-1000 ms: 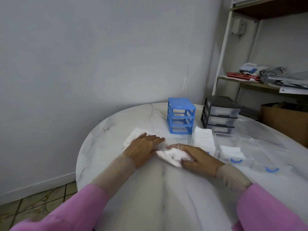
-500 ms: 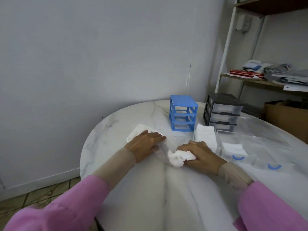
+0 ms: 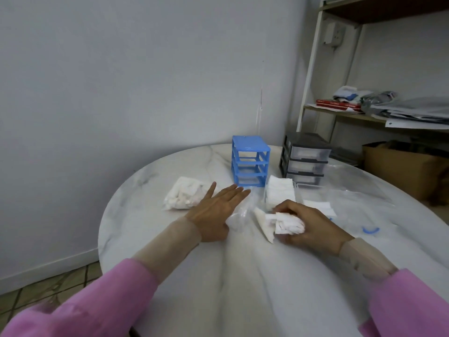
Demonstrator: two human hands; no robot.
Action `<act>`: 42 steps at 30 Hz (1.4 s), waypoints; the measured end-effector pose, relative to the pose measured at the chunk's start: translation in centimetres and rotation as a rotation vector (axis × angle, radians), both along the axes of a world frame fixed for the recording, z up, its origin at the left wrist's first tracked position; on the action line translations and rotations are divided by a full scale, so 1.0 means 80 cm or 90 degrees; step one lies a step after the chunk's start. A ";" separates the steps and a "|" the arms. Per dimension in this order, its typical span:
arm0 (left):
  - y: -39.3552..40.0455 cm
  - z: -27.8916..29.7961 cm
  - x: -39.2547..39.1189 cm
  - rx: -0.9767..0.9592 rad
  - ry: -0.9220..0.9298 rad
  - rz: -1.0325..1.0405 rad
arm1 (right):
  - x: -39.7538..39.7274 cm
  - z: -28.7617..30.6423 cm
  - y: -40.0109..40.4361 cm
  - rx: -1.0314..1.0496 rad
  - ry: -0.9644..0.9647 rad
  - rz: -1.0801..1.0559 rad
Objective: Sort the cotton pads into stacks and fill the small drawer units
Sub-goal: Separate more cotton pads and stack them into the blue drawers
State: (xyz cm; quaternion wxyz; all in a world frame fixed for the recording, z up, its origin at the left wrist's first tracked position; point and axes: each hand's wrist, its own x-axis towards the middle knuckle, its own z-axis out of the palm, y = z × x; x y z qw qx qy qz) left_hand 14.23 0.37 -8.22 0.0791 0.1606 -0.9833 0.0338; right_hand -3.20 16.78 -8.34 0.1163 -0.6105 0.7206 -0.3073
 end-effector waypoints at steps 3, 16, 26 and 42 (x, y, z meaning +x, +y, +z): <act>0.014 0.002 -0.006 0.002 0.006 -0.010 | -0.005 -0.002 0.013 0.045 -0.050 0.024; 0.062 -0.003 -0.037 -0.005 0.107 -0.132 | -0.017 -0.007 0.053 -0.019 -0.066 -0.001; 0.064 0.003 -0.064 0.260 0.280 -0.133 | -0.031 0.006 0.054 -0.125 -0.096 -0.038; 0.059 -0.004 -0.092 0.765 0.476 -0.083 | -0.040 0.022 -0.010 -0.213 -0.337 -0.092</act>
